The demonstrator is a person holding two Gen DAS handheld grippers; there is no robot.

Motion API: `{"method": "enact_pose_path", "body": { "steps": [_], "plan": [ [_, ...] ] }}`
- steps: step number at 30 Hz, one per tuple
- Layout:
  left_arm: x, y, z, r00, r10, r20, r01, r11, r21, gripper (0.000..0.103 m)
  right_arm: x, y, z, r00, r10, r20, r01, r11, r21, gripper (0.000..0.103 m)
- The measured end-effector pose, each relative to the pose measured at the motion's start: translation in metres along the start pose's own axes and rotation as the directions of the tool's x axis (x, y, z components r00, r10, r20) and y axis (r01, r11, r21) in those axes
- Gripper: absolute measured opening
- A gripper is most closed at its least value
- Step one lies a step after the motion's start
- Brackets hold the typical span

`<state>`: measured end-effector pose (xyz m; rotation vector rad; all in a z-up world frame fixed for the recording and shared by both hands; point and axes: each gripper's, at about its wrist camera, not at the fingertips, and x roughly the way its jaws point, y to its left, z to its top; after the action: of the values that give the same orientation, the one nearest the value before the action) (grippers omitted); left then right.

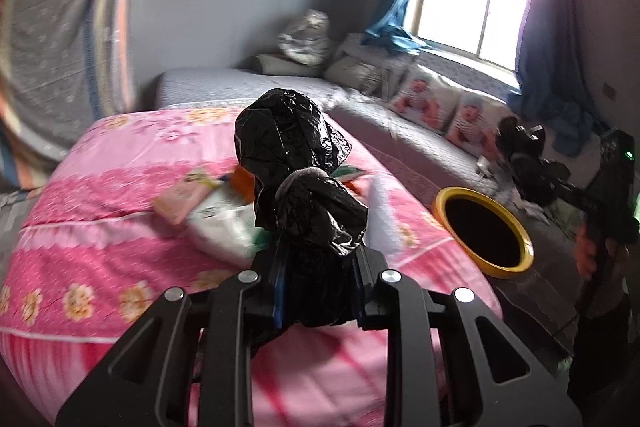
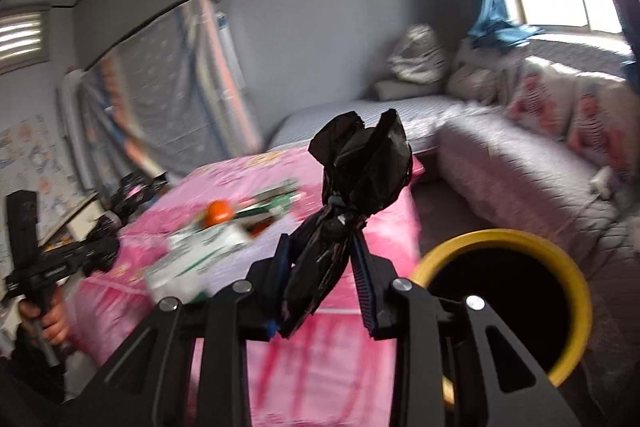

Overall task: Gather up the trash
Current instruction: 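Carry the black bag in the left tool over the yellow bin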

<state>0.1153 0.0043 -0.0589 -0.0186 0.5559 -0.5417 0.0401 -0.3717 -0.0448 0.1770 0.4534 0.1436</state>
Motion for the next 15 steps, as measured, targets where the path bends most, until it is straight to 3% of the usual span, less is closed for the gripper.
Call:
{"method": "enact_pose_path", "body": {
  "steps": [6, 15],
  "plan": [
    [0.026, -0.043, 0.015, 0.995, -0.096, -0.02, 0.097, 0.99, 0.101, 0.023, 0.003, -0.039, -0.001, 0.992, -0.122, 0.017, 0.122, 0.992, 0.029, 0.028],
    [0.063, -0.106, 0.037, 0.977, -0.209, -0.052, 0.215, 0.957, 0.193, 0.023, 0.015, -0.09, -0.021, 0.973, -0.231, -0.015, 0.231, 0.966, 0.113, 0.028]
  ]
}}
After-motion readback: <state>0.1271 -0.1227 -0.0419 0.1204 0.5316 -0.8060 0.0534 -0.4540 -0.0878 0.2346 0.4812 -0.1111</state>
